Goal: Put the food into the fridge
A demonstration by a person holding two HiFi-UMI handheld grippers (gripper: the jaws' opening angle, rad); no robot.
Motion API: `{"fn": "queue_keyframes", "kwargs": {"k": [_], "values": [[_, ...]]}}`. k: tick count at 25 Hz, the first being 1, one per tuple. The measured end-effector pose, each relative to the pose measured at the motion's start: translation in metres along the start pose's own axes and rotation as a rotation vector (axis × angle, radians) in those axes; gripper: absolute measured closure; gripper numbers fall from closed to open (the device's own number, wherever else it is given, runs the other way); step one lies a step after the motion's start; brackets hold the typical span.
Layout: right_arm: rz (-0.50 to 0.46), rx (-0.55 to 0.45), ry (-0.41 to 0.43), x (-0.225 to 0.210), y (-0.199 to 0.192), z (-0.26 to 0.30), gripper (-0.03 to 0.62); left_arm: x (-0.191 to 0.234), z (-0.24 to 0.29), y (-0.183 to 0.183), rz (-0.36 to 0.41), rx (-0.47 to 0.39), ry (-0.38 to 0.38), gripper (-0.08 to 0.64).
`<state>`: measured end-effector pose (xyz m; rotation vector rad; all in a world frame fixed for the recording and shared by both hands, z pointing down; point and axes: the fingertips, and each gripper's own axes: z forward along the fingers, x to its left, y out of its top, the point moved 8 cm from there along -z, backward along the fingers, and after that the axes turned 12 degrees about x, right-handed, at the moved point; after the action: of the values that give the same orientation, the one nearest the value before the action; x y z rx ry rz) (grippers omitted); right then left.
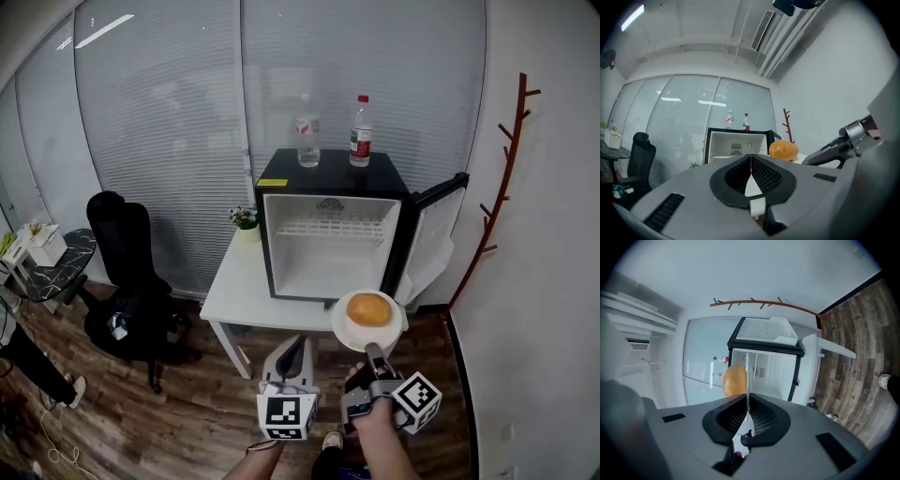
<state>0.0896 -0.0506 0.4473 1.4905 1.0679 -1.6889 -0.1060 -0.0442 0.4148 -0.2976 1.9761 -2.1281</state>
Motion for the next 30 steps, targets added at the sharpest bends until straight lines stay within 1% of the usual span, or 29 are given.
{"fn": "queue_keyframes", "kwargs": {"k": [4,9,14,18,25,30], "values": [[0.013,0.031,0.002,-0.011,0.039,0.051,0.555,0.004,0.058,0.003,0.002,0.014,0.027,0.532],[0.023,0.067,0.006,-0.012,0.088,0.104,0.555,0.006,0.125,0.022,-0.005,0.005,0.062,0.532],[0.037,0.117,0.023,-0.015,0.124,0.143,0.555,0.001,0.175,0.032,0.000,0.008,0.091,0.532],[0.052,0.141,0.031,-0.018,0.140,0.167,0.555,0.002,0.199,0.034,0.010,0.016,0.110,0.532],[0.044,0.163,0.021,-0.021,0.156,0.199,0.555,0.014,0.233,0.033,-0.004,0.012,0.126,0.532],[0.049,0.167,0.019,-0.026,0.163,0.224,0.555,0.024,0.261,0.030,-0.014,0.007,0.115,0.532]]}}
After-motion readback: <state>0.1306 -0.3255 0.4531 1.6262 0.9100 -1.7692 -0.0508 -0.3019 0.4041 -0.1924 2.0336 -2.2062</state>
